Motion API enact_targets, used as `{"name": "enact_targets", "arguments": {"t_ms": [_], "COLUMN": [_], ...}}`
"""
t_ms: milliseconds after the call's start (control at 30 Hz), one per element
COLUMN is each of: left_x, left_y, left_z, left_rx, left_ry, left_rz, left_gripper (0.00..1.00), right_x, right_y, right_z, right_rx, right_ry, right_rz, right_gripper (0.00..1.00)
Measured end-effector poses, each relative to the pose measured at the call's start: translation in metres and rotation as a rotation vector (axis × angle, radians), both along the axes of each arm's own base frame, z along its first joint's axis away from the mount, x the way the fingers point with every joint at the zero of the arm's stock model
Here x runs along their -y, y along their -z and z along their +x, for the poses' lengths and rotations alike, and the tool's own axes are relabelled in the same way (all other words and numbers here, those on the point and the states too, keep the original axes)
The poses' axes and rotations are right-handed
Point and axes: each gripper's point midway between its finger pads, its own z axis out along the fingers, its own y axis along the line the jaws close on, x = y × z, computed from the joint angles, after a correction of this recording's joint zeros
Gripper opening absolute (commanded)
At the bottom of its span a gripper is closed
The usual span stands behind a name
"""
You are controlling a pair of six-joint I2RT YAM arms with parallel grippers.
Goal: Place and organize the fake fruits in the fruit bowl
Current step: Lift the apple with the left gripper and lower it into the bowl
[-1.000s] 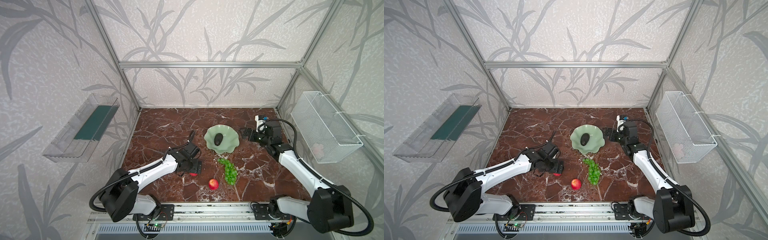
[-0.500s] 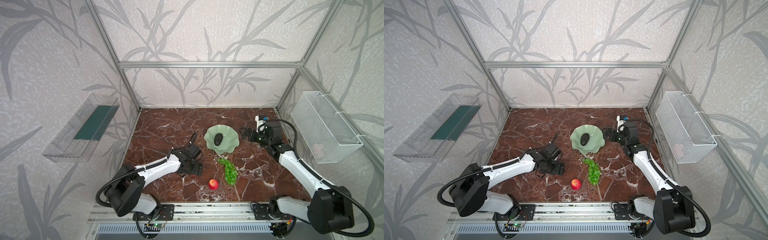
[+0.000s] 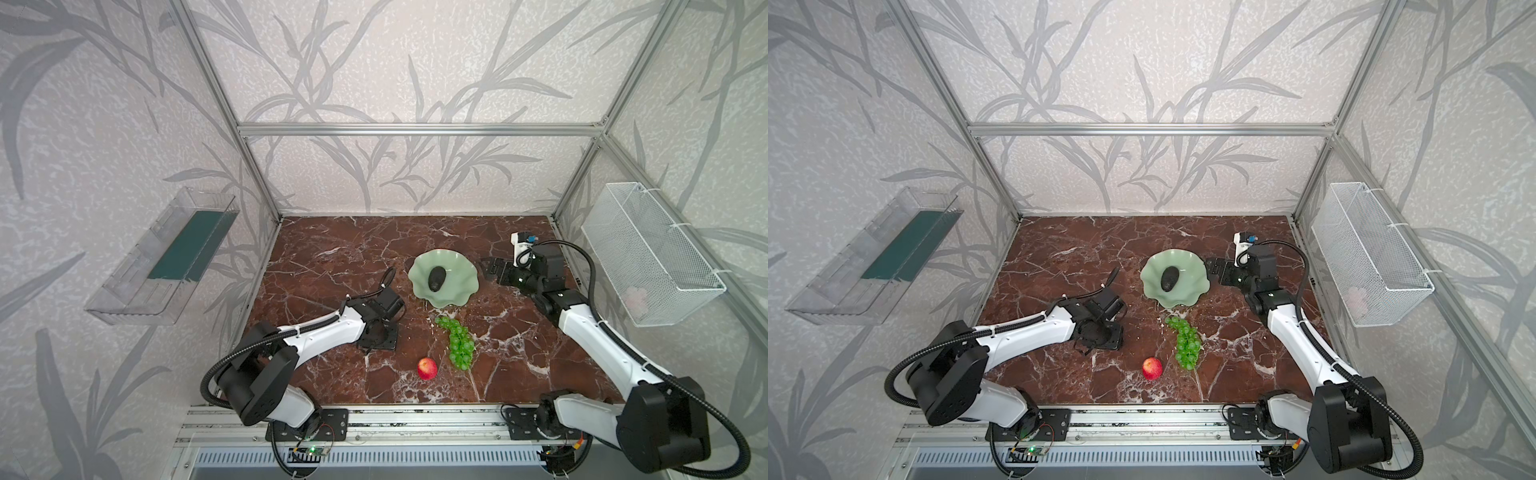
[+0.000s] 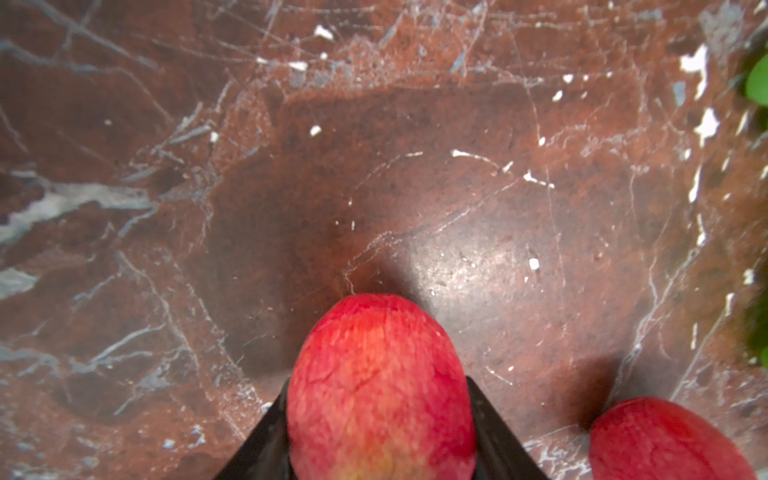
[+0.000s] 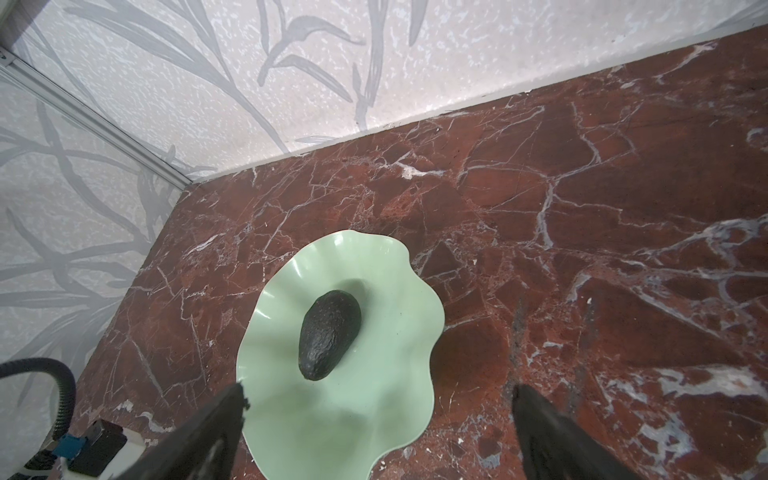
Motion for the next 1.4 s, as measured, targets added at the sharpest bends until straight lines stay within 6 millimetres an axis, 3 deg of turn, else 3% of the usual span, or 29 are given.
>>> {"name": "enact_targets", "arguments": {"t_ms": [233,367,600,700,767,967,1167,1300,1400], "left_x": [-0.007,0.004,0.053,0.086,0.105,0.143,0.182,0.202,0.204], "left_y": [-0.013,-0.048,-0.13,-0.154,-0.16,-0.144,-0.125,-0.106,-0.084], "left_z": [0.003,0.021,0.084,0.118,0.135,0.17,0.199,0.207,0.206], "left_rx": [0.031,0.117,0.332,0.392,0.409,0.392,0.376,0.354,0.315], "left_ry": [0.01,0.026,0.093,0.129,0.156,0.219,0.266,0.291,0.302], "left_rz": [0.033,-0.004,-0.11,-0.147,-0.163,-0.159,-0.139,-0.124,-0.096], "left_gripper": [0.42,0.43,0.44,0.43,0.43,0.43,0.42,0.42,0.42], "right_x": [0.0,0.0,0.0,0.002,0.005,0.011,0.012,0.013,0.013], "right_y": [0.001,0.001,-0.001,-0.003,-0.008,-0.016,-0.003,-0.001,-0.002], "right_z": [0.0,0.0,-0.002,-0.007,-0.009,-0.021,-0.029,-0.031,-0.032], "right_rx": [-0.001,-0.001,0.002,0.004,0.017,0.05,0.015,0.006,0.009], "right_ry": [0.0,0.0,-0.001,0.002,0.006,0.024,0.026,0.027,0.027], "right_rz": [0.0,0.0,-0.001,-0.013,-0.022,-0.031,-0.034,-0.035,-0.035], "right_gripper": [0.99,0.99,0.99,0.99,0.99,0.99,0.99,0.99,0.99]}}
